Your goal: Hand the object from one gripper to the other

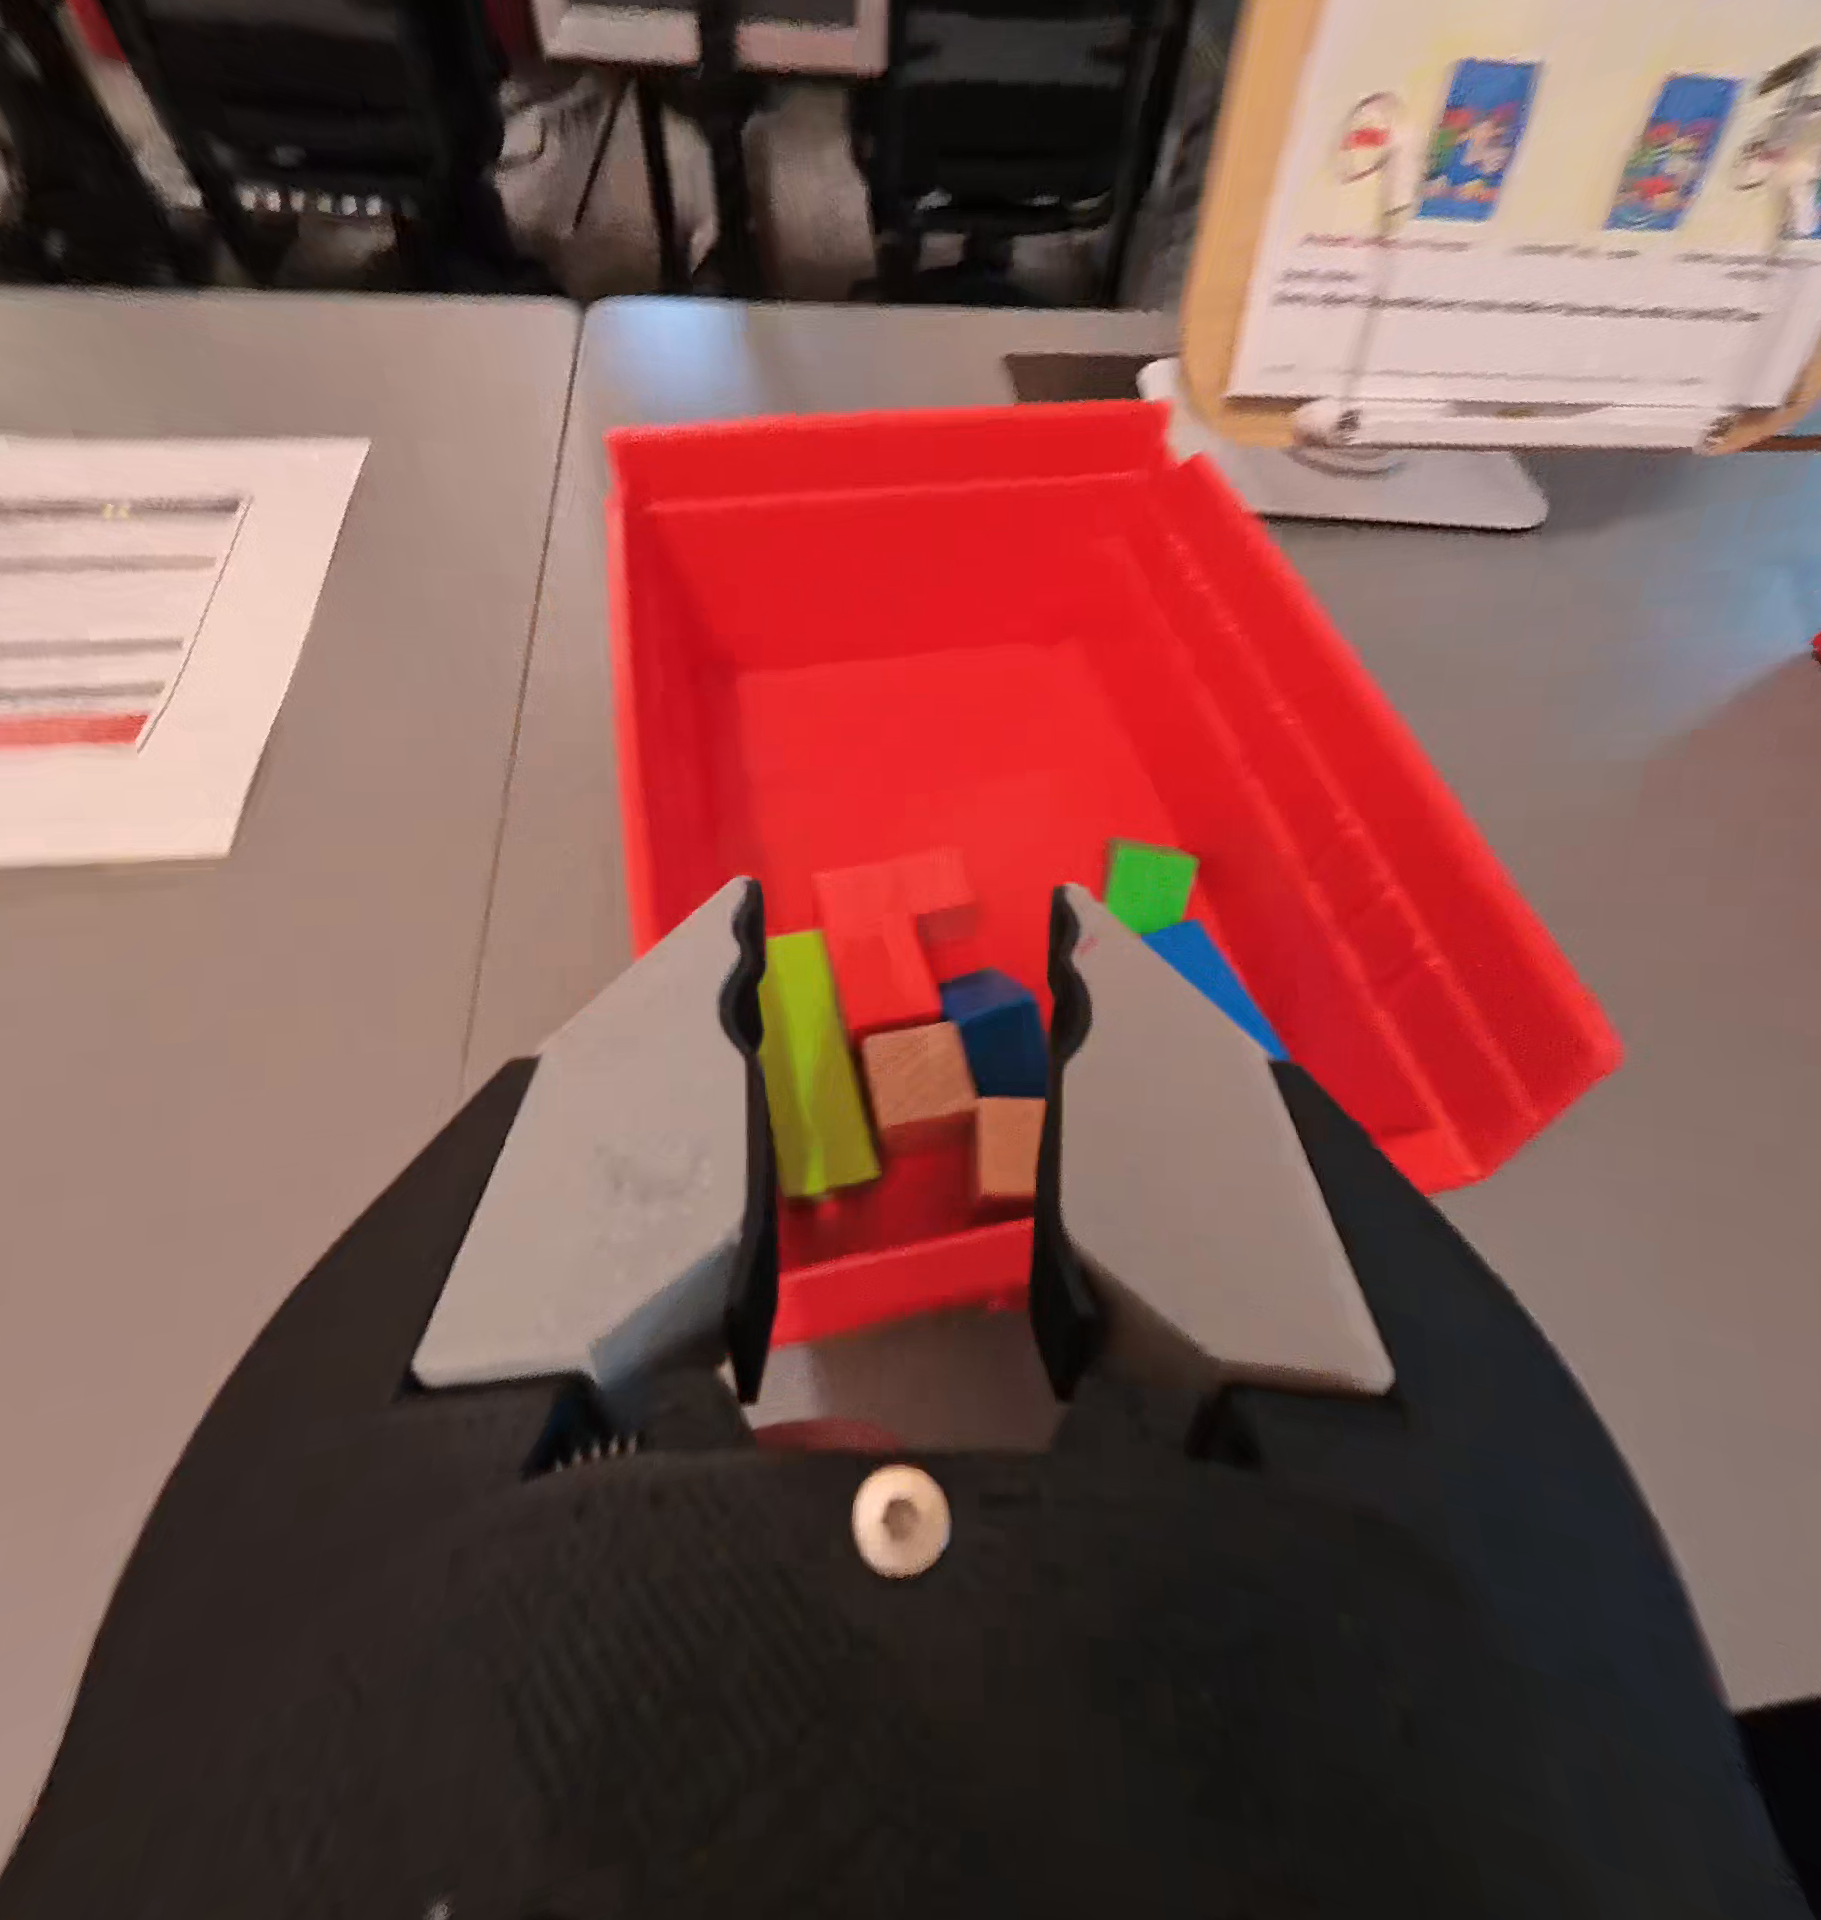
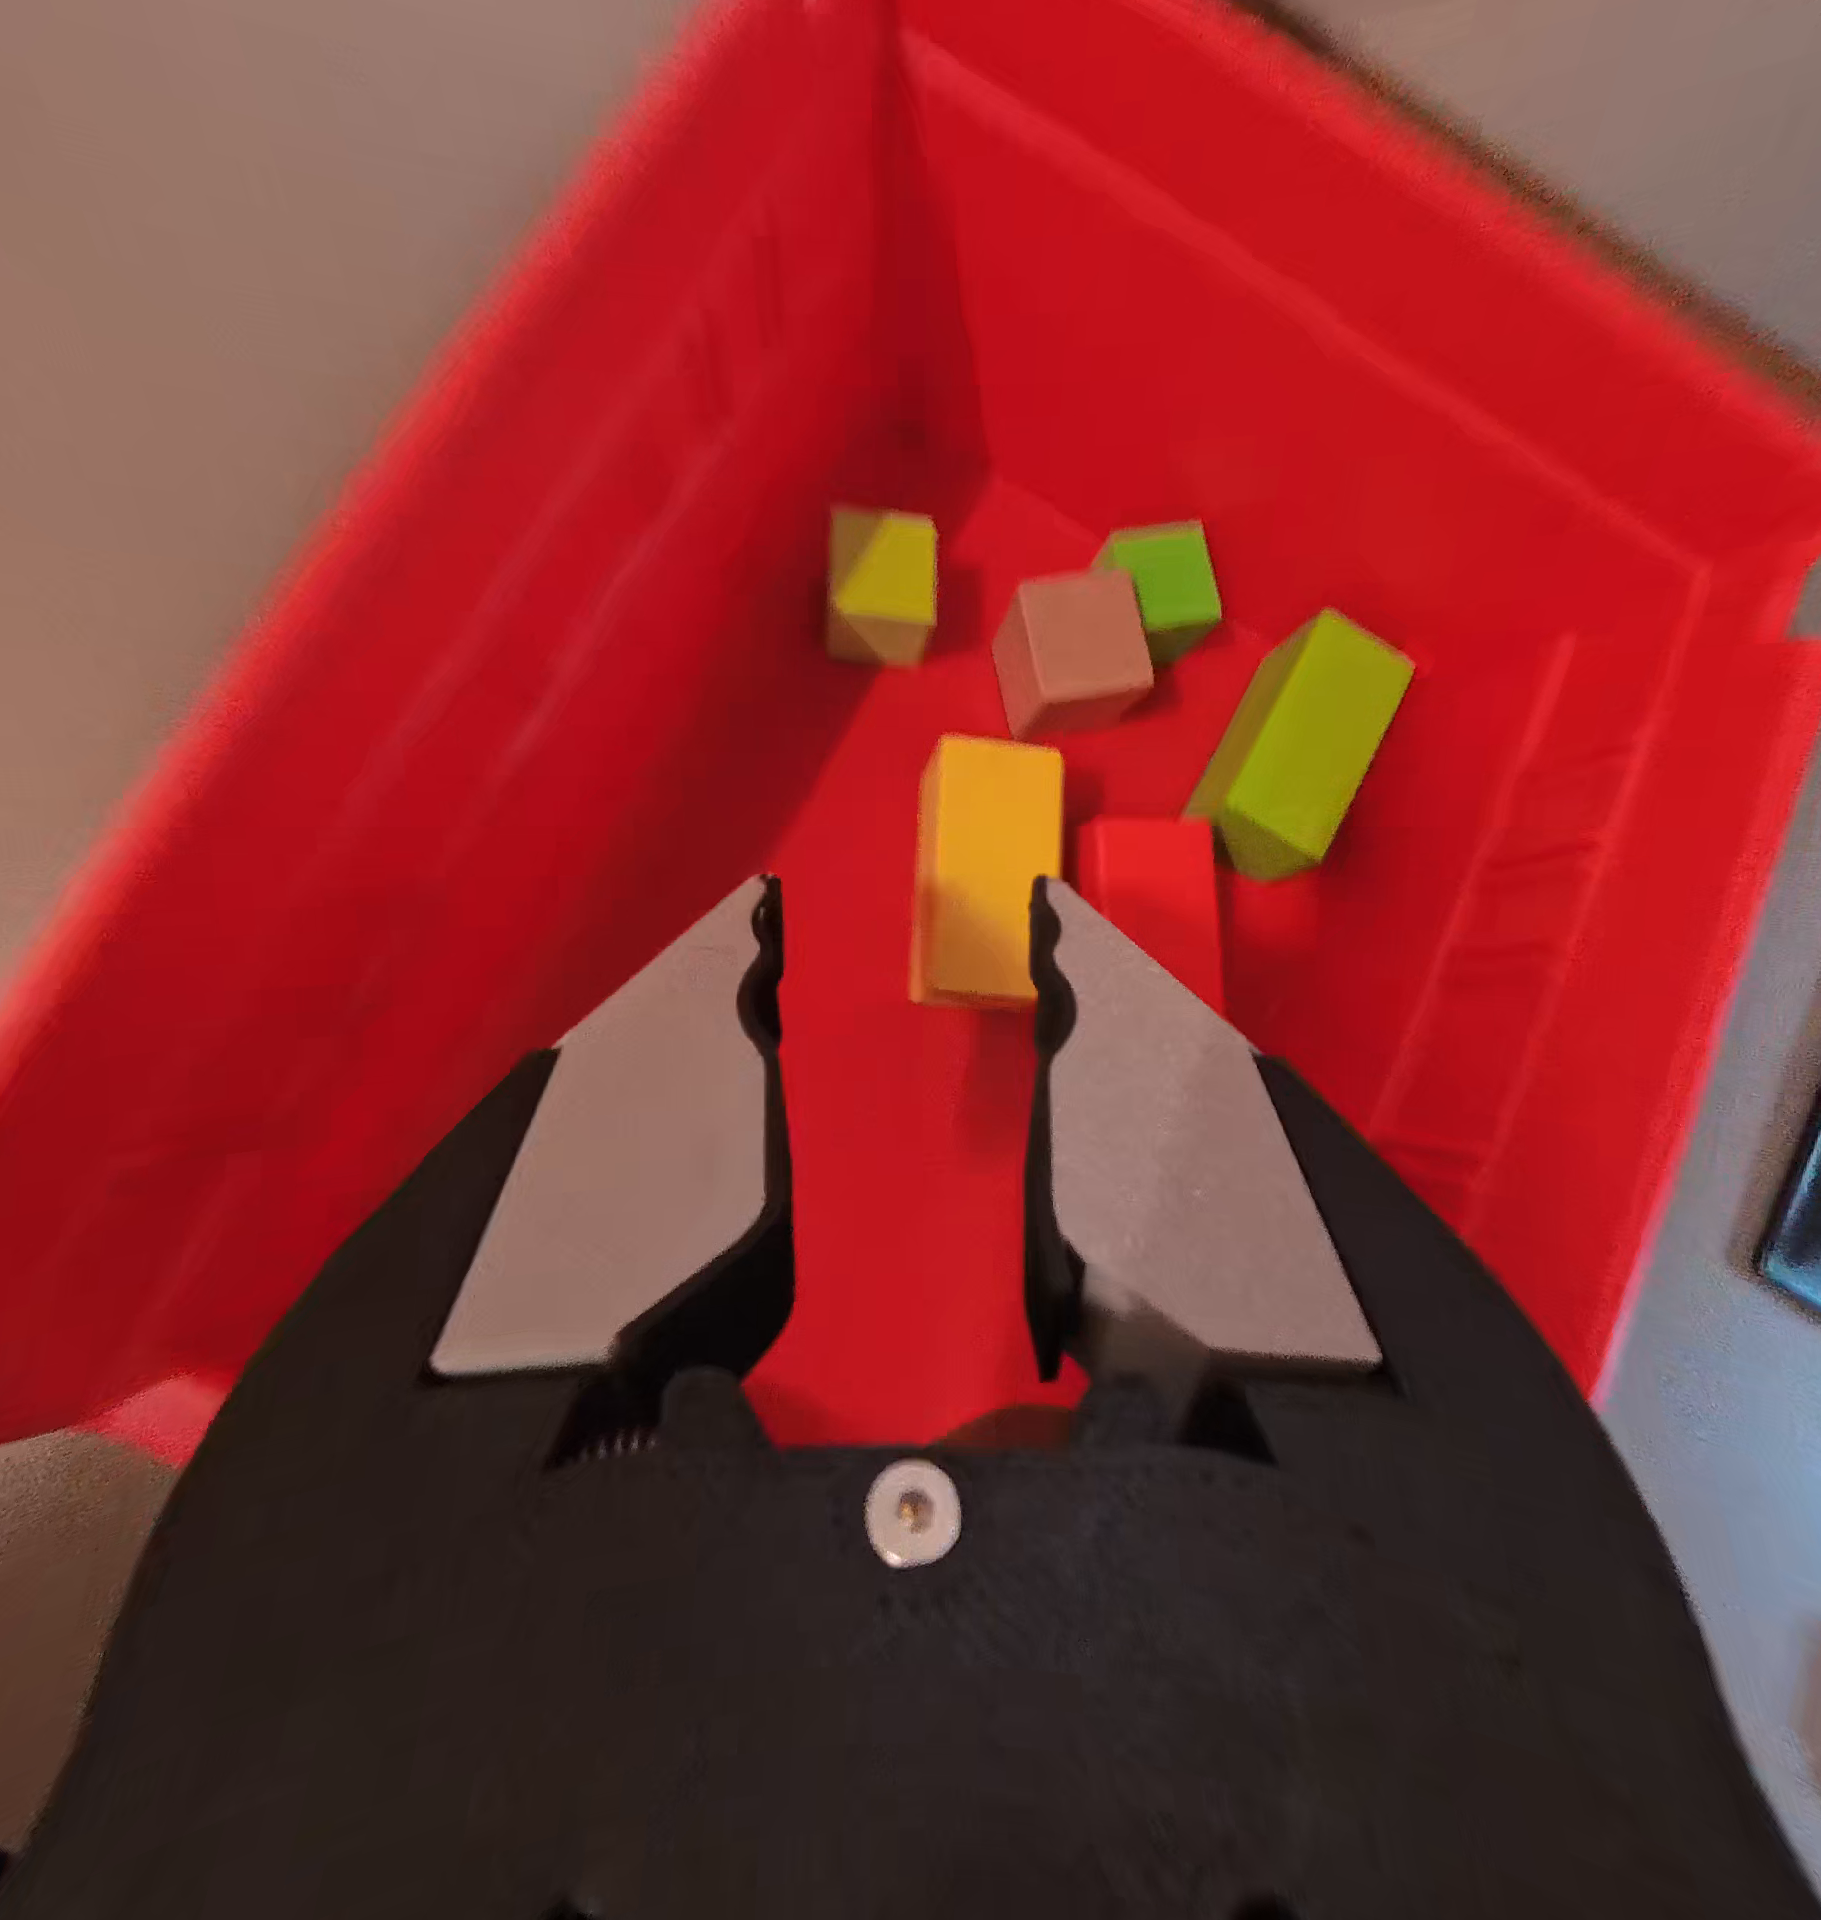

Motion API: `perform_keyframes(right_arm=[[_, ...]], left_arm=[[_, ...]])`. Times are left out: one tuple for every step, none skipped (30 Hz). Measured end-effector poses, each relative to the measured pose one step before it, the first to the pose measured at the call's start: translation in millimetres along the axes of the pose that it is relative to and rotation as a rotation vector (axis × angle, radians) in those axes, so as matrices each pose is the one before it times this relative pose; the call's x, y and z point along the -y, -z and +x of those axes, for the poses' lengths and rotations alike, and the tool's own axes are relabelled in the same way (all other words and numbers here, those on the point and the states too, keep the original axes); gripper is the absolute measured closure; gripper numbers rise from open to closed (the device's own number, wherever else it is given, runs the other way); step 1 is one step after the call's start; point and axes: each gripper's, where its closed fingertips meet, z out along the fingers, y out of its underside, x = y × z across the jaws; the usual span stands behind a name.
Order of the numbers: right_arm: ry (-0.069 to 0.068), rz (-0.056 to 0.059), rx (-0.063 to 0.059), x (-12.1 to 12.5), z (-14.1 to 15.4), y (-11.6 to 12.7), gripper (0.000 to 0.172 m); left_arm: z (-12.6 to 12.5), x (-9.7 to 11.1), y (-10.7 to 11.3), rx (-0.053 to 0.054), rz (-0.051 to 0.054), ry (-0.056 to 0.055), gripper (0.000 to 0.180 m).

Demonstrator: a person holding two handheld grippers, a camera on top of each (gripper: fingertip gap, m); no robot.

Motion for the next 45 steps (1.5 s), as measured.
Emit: perform_keyframes(right_arm=[[0.0046,0.0745,0.0172,13.06,-9.12,12.17,0.126],[0.0128,0.0814,0.0351,15.00,-14.12,11.04,0.127],[0.0190,0.0750,0.0566,14.84,-19.38,8.46,0.128],[0.0237,0.0605,0.0673,13.03,-22.07,5.03,0.128],[0.0263,0.0440,0.0575,10.49,-20.73,1.96,0.128],[0.0293,0.0301,0.0364,8.16,-16.97,-0.23,0.127],[0.0325,0.0189,0.0152,6.01,-12.93,-1.06,0.127],[0.0329,0.0098,0.0016,4.30,-9.55,-0.82,0.127],[0.0277,0.0041,-0.0031,3.09,-7.98,0.20,0.127],[0.0246,0.0069,0.0001,3.02,-7.58,1.63,0.127],[0.0218,0.0122,0.0080,3.17,-7.93,3.01,0.128],[0.0159,0.0133,0.0126,2.90,-7.38,4.02,0.128],[0.0094,0.0127,0.0121,2.50,-5.80,4.48,0.128],[0.0036,0.0132,0.0095,2.28,-3.89,4.73,0.128],[0.0001,0.0140,0.0073,1.84,-2.35,4.78,0.129],[-0.0010,0.0132,0.0062,1.28,-1.51,4.61,0.131],[-0.0029,0.0133,0.0022,0.59,-0.51,4.07,0.132],[-0.0053,0.0133,-0.0021,0.01,0.19,3.66,0.134],[-0.0051,0.0105,0.0003,-0.60,-0.39,2.90,0.136],[-0.0043,0.0076,0.0059,-0.71,-1.37,1.87,0.137],[-0.0002,0.0014,0.0126,-0.79,-2.39,0.68,0.137],[0.0015,-0.0050,0.0128,-1.10,-2.39,0.06,0.137],[-0.0002,-0.0035,0.0060,-0.42,-1.44,-0.44,0.137],[0.0017,0.0017,0.0037,0.61,-1.33,-0.33,0.137],[0.0038,0.0016,0.0046,0.74,-1.78,-0.21,0.137],[0.0060,-0.0019,0.0035,0.23,-1.79,-0.06,0.137],[0.0088,-0.0014,0.0002,0.10,-1.41,0.27,0.137],[0.0091,0.0005,-0.0023,0.23,-1.02,0.47,0.137],[0.0064,0.0003,-0.0027,0.26,-0.78,0.48,0.137],[0.0028,0.0006,-0.0013,0.26,-0.68,0.56,0.138],[0.0005,0.0020,0.0015,0.69,-0.96,0.58,0.138],[-0.0005,0.0029,0.0018,0.92,-0.55,0.52,0.138],[-0.0010,0.0025,0.0001,0.71,-0.19,0.35,0.139],[-0.0014,0.0020,0.0001,0.64,-0.03,0.02,0.139],[-0.0022,0.0022,0.0038,0.63,-0.52,-0.20,0.139],[-0.0033,0.0026,0.0073,0.70,-1.04,-0.55,0.139],[-0.0034,0.0019,0.0081,0.51,-1.30,-0.74,0.139],[-0.0011,0.0013,0.0053,0.56,-1.26,-0.77,0.139],[0.0017,-0.0007,0.0025,0.11,-0.97,-0.89,0.139],[0.0036,-0.0021,0.0020,-0.17,-1.04,-1.00,0.139],[0.0028,-0.0010,0.0037,0.01,-1.15,-1.20,0.139],[-0.0017,0.0006,0.0093,0.17,-1.61,-1.40,0.139],[-0.0088,0.0019,0.0180,0.42,-2.38,-1.54,0.139],[-0.0160,0.0063,0.0251,1.02,-3.04,-1.74,0.139],[-0.0197,0.0130,0.0299,2.01,-3.36,-1.84,0.139]], left_arm=[[-8.38,-4.03,-1.76,0.0108,-0.0250,0.0055,0.130],[-4.77,-3.39,-4.54,0.0069,-0.0307,-0.0092,0.131],[-1.58,-3.30,-7.01,0.0029,-0.0414,-0.0141,0.132],[1.44,-3.73,-8.82,-0.0017,-0.0514,-0.0211,0.132],[2.98,-3.36,-9.76,-0.0002,-0.0572,-0.0274,0.131],[3.78,-2.07,-9.92,0.0011,-0.0537,-0.0323,0.133],[2.91,-2.80,-10.04,0.0063,-0.0606,-0.0271,0.133],[1.68,-3.57,-9.46,0.0103,-0.0652,-0.0210,0.134],[-0.07,-2.55,-8.63,0.0176,-0.0561,-0.0168,0.133],[-0.28,-1.73,-8.24,0.0139,-0.0478,-0.0121,0.135],[1.08,-2.00,-7.94,0.0015,-0.0452,-0.0079,0.136],[0.73,-1.90,-7.43,-0.0017,-0.0400,-0.0057,0.138],[-0.47,-2.11,-6.97,0.0000,-0.0368,-0.0013,0.139],[-1.09,-2.58,-6.39,-0.0029,-0.0359,0.0047,0.139],[-0.15,-2.82,-5.70,-0.0094,-0.0345,0.0067,0.141],[0.81,-3.12,-5.07,-0.0135,-0.0316,0.0008,0.147],[0.91,-2.09,-3.80,-0.0087,-0.0217,-0.0018,0.147],[-0.36,1.12,-1.01,0.0067,0.0017,-0.0039,0.147],[0.15,0.36,-0.56,0.0078,-0.0041,-0.0026,0.148],[-0.07,0.05,-0.29,0.0086,-0.0057,-0.0037,0.148],[0.24,0.11,-0.12,0.0047,-0.0056,-0.0037,0.148],[0.30,-0.17,-0.11,0.0032,-0.0066,-0.0036,0.147],[0.46,-0.27,0.00,0.0016,-0.0053,-0.0024,0.147],[2.18,-0.04,0.05,-0.0063,-0.0033,-0.0013,0.142],[2.98,-0.23,0.14,-0.0079,-0.0017,-0.0010,0.136],[1.45,-1.09,0.54,0.0060,-0.0050,-0.0012,0.136],[1.43,-0.88,0.68,0.0088,-0.0003,-0.0064,0.136],[1.91,-0.62,0.18,0.0057,0.0071,-0.0103,0.138],[1.54,-0.73,-0.85,0.0049,0.0088,-0.0058,0.142],[-0.35,0.00,-0.82,0.0104,0.0121,0.0001,0.143],[-0.34,-0.03,-0.08,0.0053,0.0109,-0.0043,0.145],[0.96,0.01,0.53,-0.0090,0.0112,-0.0013,0.148],[2.55,0.89,0.72,-0.0239,0.0137,0.0049,0.149],[2.93,1.38,0.21,-0.0276,0.0140,0.0100,0.150],[0.78,0.30,-0.88,-0.0157,0.0038,0.0075,0.150],[-0.23,-0.76,-2.04,-0.0104,-0.0061,0.0039,0.150],[-0.10,0.20,-2.48,-0.0148,-0.0034,0.0072,0.149],[-0.08,0.29,-2.67,-0.0186,-0.0055,0.0104,0.149],[-0.03,0.31,-1.92,-0.0179,-0.0069,0.0074,0.149],[-0.03,0.05,-0.77,-0.0100,-0.0076,-0.0065,0.149],[-0.26,0.13,0.16,0.0036,-0.0058,-0.0219,0.149],[-0.25,0.53,0.58,0.0172,-0.0007,-0.0318,0.150],[-0.36,1.18,1.85,0.0283,0.0076,-0.0357,0.150],[0.58,4.63,4.29,0.0320,0.0326,-0.0389,0.150],[2.43,9.17,7.36,0.0267,0.0622,-0.0392,0.150]])
